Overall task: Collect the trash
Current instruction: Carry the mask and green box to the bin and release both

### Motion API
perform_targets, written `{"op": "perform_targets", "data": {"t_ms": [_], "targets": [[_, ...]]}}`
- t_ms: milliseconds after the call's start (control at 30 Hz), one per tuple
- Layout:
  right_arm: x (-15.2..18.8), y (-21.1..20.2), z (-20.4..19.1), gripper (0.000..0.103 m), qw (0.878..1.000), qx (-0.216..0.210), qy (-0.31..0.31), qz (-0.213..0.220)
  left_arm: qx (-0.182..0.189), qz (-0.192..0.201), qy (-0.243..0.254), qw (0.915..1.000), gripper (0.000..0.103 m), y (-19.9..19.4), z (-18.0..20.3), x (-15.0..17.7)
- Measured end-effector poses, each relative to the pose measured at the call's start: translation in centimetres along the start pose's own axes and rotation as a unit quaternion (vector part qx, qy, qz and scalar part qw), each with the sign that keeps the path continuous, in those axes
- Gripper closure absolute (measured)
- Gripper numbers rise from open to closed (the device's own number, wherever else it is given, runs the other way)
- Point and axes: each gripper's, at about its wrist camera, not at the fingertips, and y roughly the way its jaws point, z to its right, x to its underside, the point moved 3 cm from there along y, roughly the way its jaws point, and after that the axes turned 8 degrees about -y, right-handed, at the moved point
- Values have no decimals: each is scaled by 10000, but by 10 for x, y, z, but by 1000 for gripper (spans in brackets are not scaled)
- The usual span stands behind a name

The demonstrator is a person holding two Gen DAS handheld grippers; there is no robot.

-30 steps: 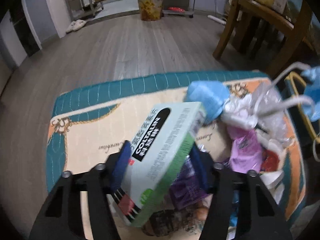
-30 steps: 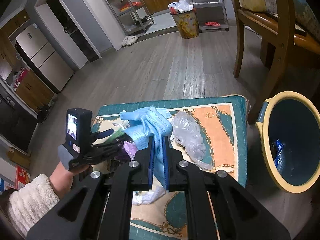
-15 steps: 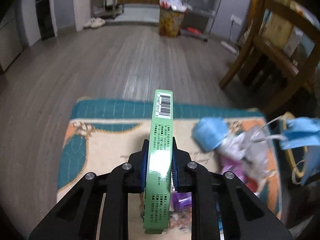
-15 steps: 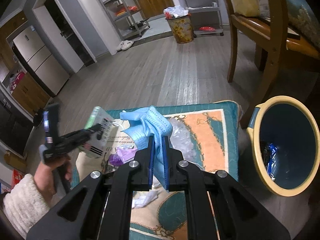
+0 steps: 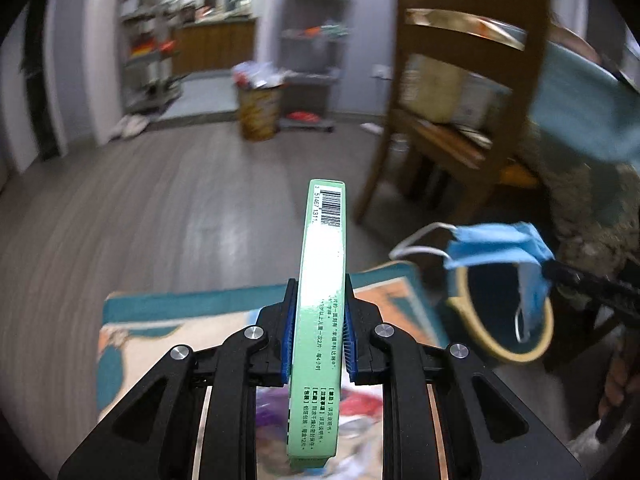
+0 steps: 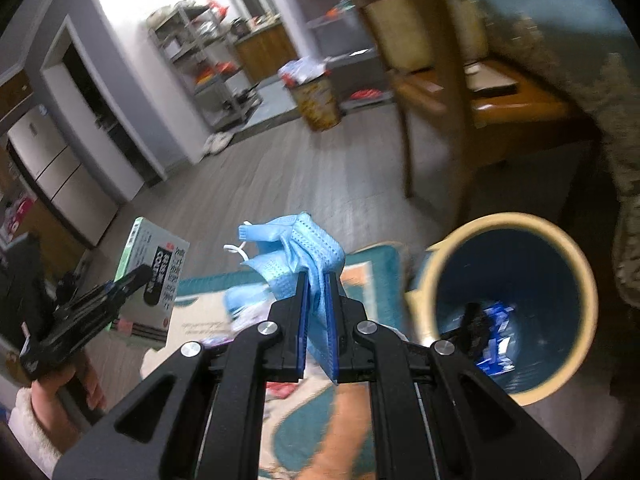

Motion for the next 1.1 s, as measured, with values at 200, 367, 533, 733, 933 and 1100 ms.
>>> {"op": "perform_targets", "data": {"t_ms": [200, 367, 533, 733, 933, 1100], "targets": [[-2, -36, 82, 96, 9970, 677, 327, 202, 643, -142, 491, 9966, 82, 27, 92, 6], [17, -43, 150, 96, 9904, 1161, 750, 11, 1083, -425, 811, 9899, 82, 61, 154, 19], [38, -22, 178, 96, 9862, 1327, 888, -437, 1291, -787, 1176, 9815, 82, 94, 204, 51], [44, -8, 183, 95, 9849, 1355, 876, -630, 1456, -1177, 1215, 9748, 82, 142, 238, 75], [40, -4, 181, 69, 9826, 1601, 754, -566, 1411, -1062, 1234, 9765, 63, 155, 243, 76], [37, 2, 182, 68, 9821, 1604, 770, -612, 1450, -1098, 1039, 9778, 52, 159, 236, 73]]}}
